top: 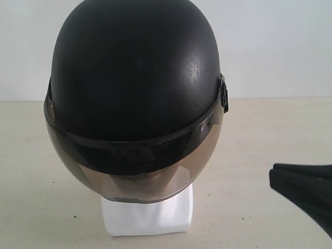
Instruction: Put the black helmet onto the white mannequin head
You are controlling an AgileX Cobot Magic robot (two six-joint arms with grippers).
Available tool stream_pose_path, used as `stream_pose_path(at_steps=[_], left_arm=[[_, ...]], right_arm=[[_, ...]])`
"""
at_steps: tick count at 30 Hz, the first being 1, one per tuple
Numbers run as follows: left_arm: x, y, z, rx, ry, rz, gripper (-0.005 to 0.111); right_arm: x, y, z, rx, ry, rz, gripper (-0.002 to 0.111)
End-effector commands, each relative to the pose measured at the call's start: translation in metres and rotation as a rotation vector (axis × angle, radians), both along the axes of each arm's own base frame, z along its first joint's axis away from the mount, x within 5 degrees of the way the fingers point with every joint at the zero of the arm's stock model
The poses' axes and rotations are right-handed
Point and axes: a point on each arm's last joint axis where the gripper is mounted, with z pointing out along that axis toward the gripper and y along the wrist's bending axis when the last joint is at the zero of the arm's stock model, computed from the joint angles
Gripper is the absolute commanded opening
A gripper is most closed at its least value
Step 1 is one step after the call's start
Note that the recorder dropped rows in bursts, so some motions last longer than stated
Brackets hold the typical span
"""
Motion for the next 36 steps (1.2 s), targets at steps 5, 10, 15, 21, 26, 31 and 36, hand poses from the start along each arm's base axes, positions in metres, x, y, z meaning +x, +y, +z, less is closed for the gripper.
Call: stream_pose_path(at_steps=[5, 10, 15, 21, 26, 31, 36], left_arm=[[-0.021, 0.008, -0.051, -0.009, 0.079, 0.097, 0.005], [-0.023, 0.004, -0.064, -0.016, 0.124, 0.052, 0.005], [-0.025, -0.002, -0.064, -0.022, 0.137, -0.018, 0.005], [-0.025, -0.002, -0.064, -0.022, 0.137, -0.018, 0.005], [-0.025, -0.002, -0.064, -0.022, 0.137, -0.018, 0.005], [-0.025, -0.002, -0.064, -0.022, 0.137, -0.018, 0.005], [-0.025, -0.001, -0.064, -0.021, 0.135, -0.006, 0.005]], right_arm=[[-0.003, 0.001, -0.011, 0.079, 0.036, 0.014, 0.000], [-0.003, 0.001, -0.011, 0.094, 0.059, 0.009, 0.000], [-0.003, 0.001, -0.011, 0.094, 0.059, 0.009, 0.000], [-0.003, 0.001, -0.011, 0.094, 0.059, 0.009, 0.000], [-0.003, 0.001, -0.011, 0.094, 0.059, 0.009, 0.000], [-0.003, 0.000, -0.012, 0.091, 0.060, 0.007, 0.000], [-0.003, -0.011, -0.004, 0.107, -0.038, -0.037, 0.000]])
